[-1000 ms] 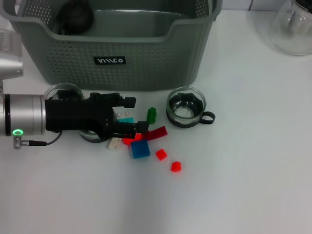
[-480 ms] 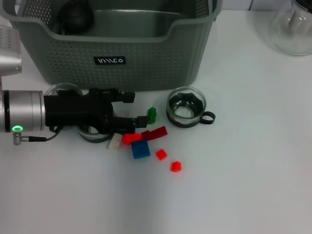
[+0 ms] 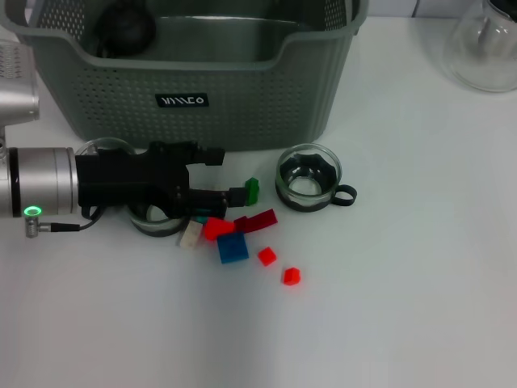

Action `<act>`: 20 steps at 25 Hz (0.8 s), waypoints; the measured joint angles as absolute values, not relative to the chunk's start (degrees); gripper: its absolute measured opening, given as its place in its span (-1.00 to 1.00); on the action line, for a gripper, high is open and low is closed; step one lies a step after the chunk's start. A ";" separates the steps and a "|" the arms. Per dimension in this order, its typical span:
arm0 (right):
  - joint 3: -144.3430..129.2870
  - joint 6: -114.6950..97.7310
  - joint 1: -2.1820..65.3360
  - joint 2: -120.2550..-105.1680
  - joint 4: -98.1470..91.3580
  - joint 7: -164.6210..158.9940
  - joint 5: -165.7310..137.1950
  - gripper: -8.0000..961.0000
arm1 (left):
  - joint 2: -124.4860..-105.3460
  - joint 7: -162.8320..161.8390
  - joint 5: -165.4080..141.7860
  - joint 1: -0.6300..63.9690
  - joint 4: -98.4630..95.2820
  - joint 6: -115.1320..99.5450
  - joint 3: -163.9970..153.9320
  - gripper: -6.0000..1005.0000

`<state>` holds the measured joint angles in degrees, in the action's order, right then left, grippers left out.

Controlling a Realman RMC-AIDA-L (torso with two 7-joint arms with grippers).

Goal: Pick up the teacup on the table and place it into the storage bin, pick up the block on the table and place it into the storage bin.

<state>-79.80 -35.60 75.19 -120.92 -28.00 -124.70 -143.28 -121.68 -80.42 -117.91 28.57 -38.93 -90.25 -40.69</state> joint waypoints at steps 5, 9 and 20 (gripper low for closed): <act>-82.77 -34.28 74.62 -121.01 -26.52 -125.02 -143.04 -0.70 | -121.74 -80.25 -117.25 28.57 -38.64 -90.25 -40.69 0.71; -83.66 -34.19 73.98 -121.02 -26.14 -125.20 -143.03 -0.69 | -121.74 -80.24 -117.16 28.57 -38.60 -90.22 -40.69 0.71; -83.94 -34.56 72.90 -121.03 -26.07 -125.31 -143.08 -0.66 | -121.72 -80.24 -116.84 28.15 -38.45 -90.11 -40.60 0.71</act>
<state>-83.94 -34.56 72.90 -121.03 -26.07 -125.31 -143.08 -121.72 -80.24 -116.84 28.15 -38.45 -90.11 -40.60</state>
